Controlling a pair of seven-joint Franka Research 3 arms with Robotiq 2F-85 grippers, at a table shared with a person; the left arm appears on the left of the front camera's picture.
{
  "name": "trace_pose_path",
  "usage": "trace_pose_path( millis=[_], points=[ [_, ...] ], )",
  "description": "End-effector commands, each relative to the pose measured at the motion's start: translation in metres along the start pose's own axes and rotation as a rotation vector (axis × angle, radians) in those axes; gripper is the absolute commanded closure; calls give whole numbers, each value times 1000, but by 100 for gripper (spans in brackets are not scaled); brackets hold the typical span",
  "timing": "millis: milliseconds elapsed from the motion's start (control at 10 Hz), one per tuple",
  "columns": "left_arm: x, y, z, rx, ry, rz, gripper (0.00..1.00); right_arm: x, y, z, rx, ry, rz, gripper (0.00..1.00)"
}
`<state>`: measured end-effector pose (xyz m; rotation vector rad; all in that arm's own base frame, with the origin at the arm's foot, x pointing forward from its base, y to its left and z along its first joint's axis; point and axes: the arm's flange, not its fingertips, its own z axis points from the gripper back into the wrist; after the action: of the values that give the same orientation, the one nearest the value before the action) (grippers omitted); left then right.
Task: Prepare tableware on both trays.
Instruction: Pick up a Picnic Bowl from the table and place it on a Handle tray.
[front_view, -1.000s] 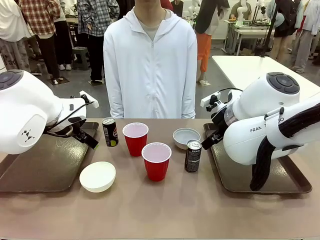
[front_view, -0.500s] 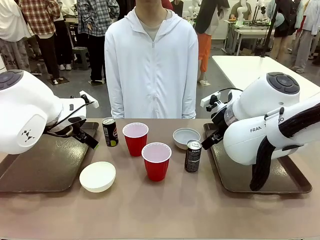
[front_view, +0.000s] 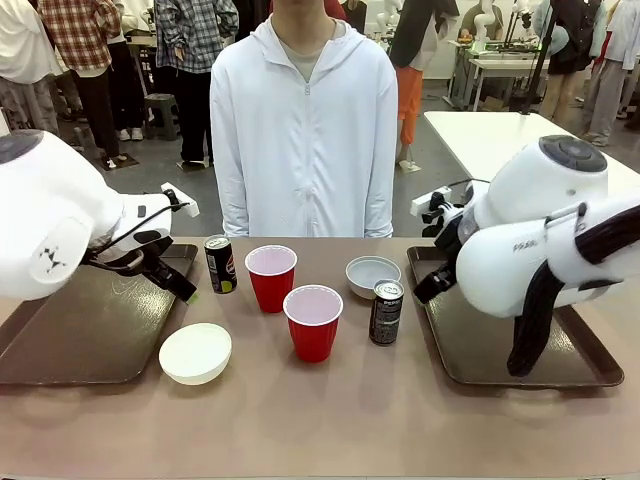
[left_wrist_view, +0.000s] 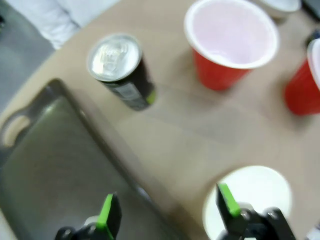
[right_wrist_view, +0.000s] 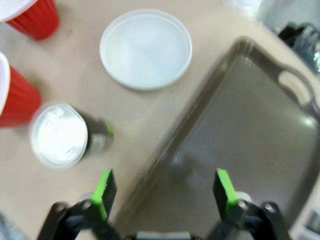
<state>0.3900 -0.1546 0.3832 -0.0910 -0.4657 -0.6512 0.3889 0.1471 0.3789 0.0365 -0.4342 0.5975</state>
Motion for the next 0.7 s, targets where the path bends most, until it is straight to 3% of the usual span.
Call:
trace_pose_path(
  millis=[0, 200, 400, 600],
  points=[
    [-60, -5, 46, -142, 69, -53, 0, -89, 9, 45, 123, 143, -88, 0],
    [-85, -21, 57, -225, 162, -93, 0, -125, 25, 46, 212, 213, -87, 0],
    [-98, -35, 42, -281, 223, -95, 0, -145, 32, 26, 238, 268, -88, 0],
    [-94, -24, 38, -333, 112, -23, 0, -135, 18, 9, 243, 205, -101, 0]
  ],
)
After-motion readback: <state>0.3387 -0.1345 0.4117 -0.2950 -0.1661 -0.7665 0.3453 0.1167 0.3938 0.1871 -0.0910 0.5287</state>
